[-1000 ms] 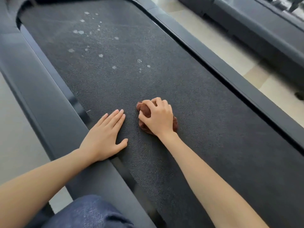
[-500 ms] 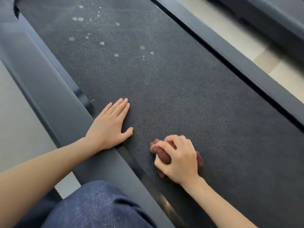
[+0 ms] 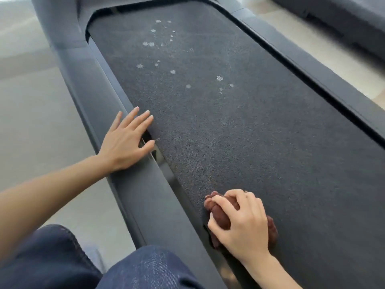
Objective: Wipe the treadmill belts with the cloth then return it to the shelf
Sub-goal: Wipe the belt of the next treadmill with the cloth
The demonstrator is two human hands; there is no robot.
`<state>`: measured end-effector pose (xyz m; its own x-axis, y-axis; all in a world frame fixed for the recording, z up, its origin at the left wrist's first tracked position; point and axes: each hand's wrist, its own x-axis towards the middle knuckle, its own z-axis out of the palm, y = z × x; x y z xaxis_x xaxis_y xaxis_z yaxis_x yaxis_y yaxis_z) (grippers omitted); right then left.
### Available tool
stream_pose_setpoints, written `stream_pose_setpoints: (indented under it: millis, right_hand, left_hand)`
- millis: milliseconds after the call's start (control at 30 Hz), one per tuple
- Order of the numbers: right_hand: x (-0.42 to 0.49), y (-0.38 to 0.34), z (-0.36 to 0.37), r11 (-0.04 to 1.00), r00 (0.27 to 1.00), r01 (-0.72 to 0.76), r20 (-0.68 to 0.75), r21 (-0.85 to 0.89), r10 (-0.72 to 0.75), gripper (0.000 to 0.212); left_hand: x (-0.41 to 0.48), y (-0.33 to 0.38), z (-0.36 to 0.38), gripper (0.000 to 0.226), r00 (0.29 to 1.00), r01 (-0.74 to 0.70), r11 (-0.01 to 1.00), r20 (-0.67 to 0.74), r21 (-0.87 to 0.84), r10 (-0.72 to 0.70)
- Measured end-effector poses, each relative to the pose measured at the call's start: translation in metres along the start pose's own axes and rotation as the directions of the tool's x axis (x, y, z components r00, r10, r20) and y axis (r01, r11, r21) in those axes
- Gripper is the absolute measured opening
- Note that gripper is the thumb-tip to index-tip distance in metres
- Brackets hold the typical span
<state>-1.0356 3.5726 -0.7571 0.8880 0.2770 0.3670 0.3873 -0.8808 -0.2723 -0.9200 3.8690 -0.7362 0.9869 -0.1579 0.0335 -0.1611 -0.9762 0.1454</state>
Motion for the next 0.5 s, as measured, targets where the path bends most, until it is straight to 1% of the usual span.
stream_pose_setpoints:
  millis: [67,100,200,333,433,500]
  right_hand:
    - [0.016,-0.002,0.010,0.999,0.999,0.041,-0.015,0.022,-0.040,0.026]
    - [0.031,-0.005,0.016,0.997,0.997,0.068,-0.021,0.032,-0.068,0.026]
    - [0.084,-0.017,0.039,0.993,0.995,0.100,-0.004,0.067,-0.100,0.025]
    - [0.148,-0.028,0.062,0.993,0.990,0.105,0.084,0.048,-0.109,0.029]
    - [0.175,-0.033,0.066,0.994,0.984,0.108,0.143,0.014,-0.109,0.029]
    - [0.176,-0.036,0.063,0.998,0.985,0.067,0.156,0.005,-0.067,0.030]
  left_hand:
    - [0.003,-0.013,0.004,0.085,0.995,0.094,0.995,0.014,0.019,-0.094]
    - [0.004,-0.014,0.007,0.085,0.994,0.106,0.994,0.016,0.027,-0.107]
    - [0.005,-0.014,0.012,0.086,0.996,0.081,0.996,0.022,0.041,-0.082]
    - [0.006,-0.015,0.012,0.084,0.995,0.093,0.994,0.014,0.055,-0.094]
    - [0.006,-0.012,0.011,0.085,0.995,0.095,0.993,0.029,0.075,-0.097]
    - [0.006,-0.011,0.009,0.085,0.994,0.096,0.991,0.040,0.088,-0.100]
